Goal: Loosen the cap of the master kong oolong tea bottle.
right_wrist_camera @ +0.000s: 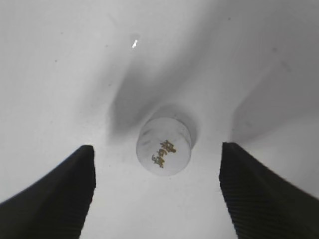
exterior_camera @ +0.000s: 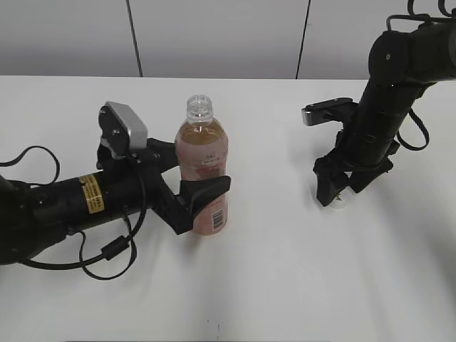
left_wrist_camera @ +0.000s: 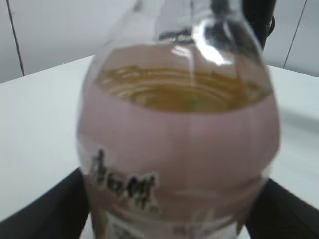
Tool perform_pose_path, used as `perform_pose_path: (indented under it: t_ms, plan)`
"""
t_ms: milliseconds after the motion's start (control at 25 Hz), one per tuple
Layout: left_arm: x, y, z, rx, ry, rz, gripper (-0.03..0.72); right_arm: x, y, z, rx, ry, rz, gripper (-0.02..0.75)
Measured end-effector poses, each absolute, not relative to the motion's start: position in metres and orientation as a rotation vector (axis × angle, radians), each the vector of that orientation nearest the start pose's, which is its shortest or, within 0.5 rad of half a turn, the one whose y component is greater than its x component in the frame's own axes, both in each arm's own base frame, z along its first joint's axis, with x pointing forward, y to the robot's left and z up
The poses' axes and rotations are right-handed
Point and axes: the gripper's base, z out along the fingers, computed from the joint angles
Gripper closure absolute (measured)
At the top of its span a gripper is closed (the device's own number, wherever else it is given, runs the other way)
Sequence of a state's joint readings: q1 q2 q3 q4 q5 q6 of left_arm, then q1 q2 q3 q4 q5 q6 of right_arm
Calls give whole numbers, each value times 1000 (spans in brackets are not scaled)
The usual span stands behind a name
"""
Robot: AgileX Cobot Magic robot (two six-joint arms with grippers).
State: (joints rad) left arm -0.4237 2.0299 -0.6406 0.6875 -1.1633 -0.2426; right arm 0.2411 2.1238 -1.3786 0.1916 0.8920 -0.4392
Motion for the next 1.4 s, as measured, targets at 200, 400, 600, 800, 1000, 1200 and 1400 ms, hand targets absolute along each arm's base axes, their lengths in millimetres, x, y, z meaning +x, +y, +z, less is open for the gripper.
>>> perform_pose_path:
  t_ms: [200, 400, 600, 800, 1000, 1200, 1400]
  plan:
    - [265, -163, 102, 810, 1652, -803, 137, 381, 108, 117, -857, 2978, 229, 153]
    - [258, -155, 96, 796, 1692, -802, 137, 380, 107, 117, -853, 2990, 233, 153]
    - [247, -151, 91, 797, 1735, -811, 137, 380, 107, 117, -851, 2991, 233, 153]
    - [234, -145, 95, 790, 1758, -811, 137, 377, 107, 125, -851, 3000, 239, 153]
    - [226, -122, 104, 629, 1805, -719, 137, 377, 97, 149, -771, 2978, 239, 153]
    - [233, -86, 113, 409, 1830, -602, 137, 380, 82, 157, -693, 2975, 233, 153]
    - [247, -44, 122, 114, 1821, -491, 146, 380, 81, 157, -683, 2978, 234, 153]
